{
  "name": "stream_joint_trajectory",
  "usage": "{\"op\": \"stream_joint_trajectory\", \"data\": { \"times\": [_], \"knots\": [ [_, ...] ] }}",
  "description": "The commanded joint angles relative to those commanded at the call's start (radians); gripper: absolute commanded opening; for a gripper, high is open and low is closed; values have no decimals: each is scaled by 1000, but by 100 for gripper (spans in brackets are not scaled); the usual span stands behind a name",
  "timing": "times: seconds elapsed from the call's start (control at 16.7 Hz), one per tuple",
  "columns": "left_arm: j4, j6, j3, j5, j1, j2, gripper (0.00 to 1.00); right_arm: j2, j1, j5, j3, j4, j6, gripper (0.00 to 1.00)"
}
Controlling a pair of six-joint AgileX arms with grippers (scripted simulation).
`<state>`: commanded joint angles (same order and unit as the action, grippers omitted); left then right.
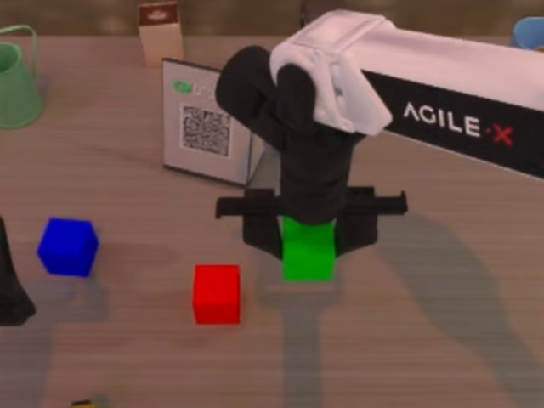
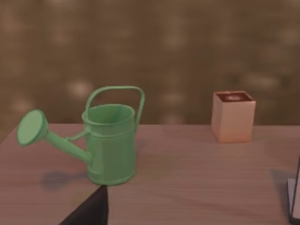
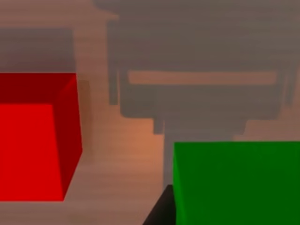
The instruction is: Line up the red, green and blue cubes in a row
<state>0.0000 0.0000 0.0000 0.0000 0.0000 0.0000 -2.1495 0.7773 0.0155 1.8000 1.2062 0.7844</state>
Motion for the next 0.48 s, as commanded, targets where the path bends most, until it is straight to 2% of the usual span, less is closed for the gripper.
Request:
{"op": "stream_joint_trajectory", "data": {
  "times": [0.48],
  "knots": [
    [0,0,0,0,0,0,100,-9,6,-2,-27,-39,8,0]
  ]
}}
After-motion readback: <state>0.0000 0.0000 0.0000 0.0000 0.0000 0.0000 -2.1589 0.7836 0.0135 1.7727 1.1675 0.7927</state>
